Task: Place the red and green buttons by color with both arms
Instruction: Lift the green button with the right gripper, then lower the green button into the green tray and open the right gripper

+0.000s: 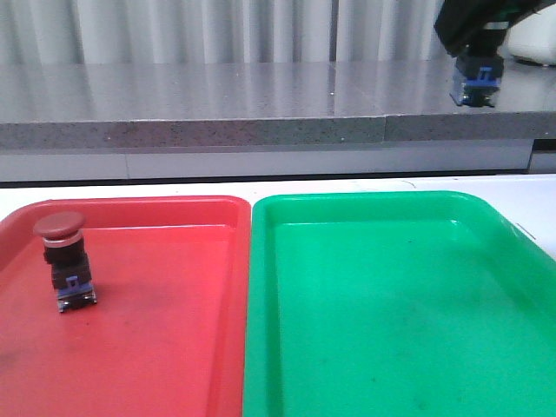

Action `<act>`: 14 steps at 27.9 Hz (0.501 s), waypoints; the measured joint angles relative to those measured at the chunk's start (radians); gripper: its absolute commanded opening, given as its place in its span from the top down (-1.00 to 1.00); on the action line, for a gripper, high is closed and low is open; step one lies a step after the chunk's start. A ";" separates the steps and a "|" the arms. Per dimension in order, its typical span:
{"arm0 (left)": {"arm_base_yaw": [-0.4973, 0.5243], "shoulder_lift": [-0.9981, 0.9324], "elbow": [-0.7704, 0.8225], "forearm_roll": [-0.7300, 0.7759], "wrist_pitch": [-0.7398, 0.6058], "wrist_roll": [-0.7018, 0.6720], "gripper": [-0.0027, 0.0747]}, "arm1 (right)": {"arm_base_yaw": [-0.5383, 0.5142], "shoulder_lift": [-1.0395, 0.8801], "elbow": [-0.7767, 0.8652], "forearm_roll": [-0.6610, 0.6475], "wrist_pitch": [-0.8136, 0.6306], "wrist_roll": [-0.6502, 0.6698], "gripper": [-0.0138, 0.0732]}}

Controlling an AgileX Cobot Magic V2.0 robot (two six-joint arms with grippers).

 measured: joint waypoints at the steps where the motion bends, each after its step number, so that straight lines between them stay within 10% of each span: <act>1: 0.000 0.000 0.000 0.000 0.000 0.000 -0.20 | 0.009 -0.027 0.034 0.000 -0.009 0.000 0.11; 14: 0.000 0.000 0.000 0.000 0.000 0.000 -0.20 | 0.022 -0.016 0.341 0.027 -0.291 -0.003 0.11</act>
